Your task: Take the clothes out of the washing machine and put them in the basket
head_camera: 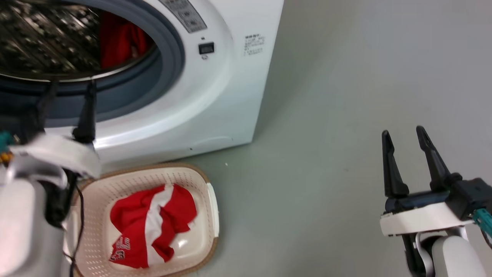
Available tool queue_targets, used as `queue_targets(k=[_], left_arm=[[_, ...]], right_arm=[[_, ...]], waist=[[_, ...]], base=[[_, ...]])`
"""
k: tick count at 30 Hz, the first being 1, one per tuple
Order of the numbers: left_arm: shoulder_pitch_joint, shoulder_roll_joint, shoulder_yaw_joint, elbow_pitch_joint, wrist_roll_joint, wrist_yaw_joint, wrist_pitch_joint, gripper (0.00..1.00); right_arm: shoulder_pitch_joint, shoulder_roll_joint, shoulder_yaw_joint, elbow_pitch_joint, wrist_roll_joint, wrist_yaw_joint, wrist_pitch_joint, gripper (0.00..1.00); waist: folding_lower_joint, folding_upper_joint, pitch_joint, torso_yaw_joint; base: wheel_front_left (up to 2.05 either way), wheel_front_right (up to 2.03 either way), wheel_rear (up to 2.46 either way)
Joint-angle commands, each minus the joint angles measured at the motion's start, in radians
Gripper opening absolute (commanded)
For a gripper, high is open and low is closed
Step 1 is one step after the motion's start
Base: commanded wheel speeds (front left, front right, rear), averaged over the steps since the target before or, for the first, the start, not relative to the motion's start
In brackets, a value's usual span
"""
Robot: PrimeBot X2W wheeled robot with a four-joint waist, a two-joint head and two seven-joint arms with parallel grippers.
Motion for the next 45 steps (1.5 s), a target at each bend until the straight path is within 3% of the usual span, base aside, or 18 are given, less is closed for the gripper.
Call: queue_targets(k=[1,7,11,18,19,26,28,35,44,45], left_arm=[[-0.056,0.031,-0.004,0.002,-0.023,-0.001,0.038,1.00],[-0.302,0.172,-0.031,0.077,-0.107,0.000,0.240,1.00],[-0.478,0.226,-0.045,0.152,-0.158,0.000,0.357,1.00],[-0.759,0.295,-0.077,0.304,-0.141,0.006,0.490,1.00],[-0.857,0.316,-0.105,0.355,-0.119,0.005,0.543,1.00],[-1.058,0.337,-0.131,0.461,-0.071,0.055,0.618,1.00],[-1.100,0.316,-0.135,0.503,-0.061,0.083,0.619,1.00],[-1.173,0.317,-0.203,0.648,0.000,0.115,0.708,1.00],[-1.188,0.324,-0.227,0.733,0.002,0.103,0.750,1.00],[-1.191,0.326,-0.229,0.736,0.004,0.097,0.744,0.16]], right_arm=[[-0.020,0.002,0.005,-0.010,0.011,-0.001,-0.002,1.00],[-0.062,0.002,0.017,-0.027,0.049,-0.001,-0.002,1.00],[-0.081,0.003,0.033,-0.030,0.081,-0.001,-0.002,1.00],[-0.104,0.003,0.093,-0.040,0.126,-0.001,-0.002,1.00],[-0.114,0.003,0.118,-0.049,0.144,-0.001,-0.002,1.00],[-0.112,0.003,0.158,-0.073,0.167,-0.001,-0.002,1.00],[-0.093,0.003,0.161,-0.084,0.182,-0.001,-0.002,1.00],[-0.048,0.002,0.171,-0.118,0.190,-0.001,-0.002,1.00],[-0.028,0.002,0.185,-0.140,0.207,-0.001,-0.002,1.00],[-0.029,0.002,0.185,-0.140,0.208,-0.001,-0.002,1.00]], waist=[[0.0001,0.0000,0.091,-0.049],[0.0001,0.0000,0.235,-0.105],[0.0001,0.0000,0.317,-0.135],[0.0001,0.0000,0.425,-0.198],[0.0001,0.0000,0.460,-0.227],[0.0001,0.0000,0.519,-0.293],[0.0001,0.0000,0.523,-0.296],[0.0001,0.0000,0.542,-0.289],[0.0001,0.0000,0.557,-0.283],[0.0001,0.0000,0.558,-0.283]], base=[[0.00,0.00,0.00],[0.00,0.00,0.00],[0.00,0.00,0.00],[0.00,0.00,0.00],[0.00,0.00,0.00],[0.00,0.00,0.00],[0.00,0.00,0.00],[0.00,0.00,0.00],[0.00,0.00,0.00],[0.00,0.00,0.00]])
